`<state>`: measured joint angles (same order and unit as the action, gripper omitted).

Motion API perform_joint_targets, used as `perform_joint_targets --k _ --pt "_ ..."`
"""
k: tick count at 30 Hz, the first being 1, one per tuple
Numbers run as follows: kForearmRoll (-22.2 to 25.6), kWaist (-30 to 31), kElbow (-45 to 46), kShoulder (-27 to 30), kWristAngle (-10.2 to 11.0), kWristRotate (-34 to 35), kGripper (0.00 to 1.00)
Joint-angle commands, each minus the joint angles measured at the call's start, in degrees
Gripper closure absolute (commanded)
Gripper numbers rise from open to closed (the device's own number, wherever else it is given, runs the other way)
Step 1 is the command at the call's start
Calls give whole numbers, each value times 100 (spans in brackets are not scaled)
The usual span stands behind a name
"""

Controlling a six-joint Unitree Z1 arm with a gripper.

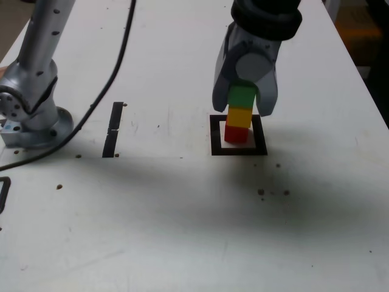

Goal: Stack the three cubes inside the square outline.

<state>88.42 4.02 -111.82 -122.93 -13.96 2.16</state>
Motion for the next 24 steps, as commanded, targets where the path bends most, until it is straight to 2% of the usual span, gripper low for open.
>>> perform_joint_targets --k 1,9,24 --pt "-3 -26 19 -19 -8 -26 65" --pt "-65 -127 113 -30 6 -109 58" --pt "-228 -164 197 -35 50 -189 37"
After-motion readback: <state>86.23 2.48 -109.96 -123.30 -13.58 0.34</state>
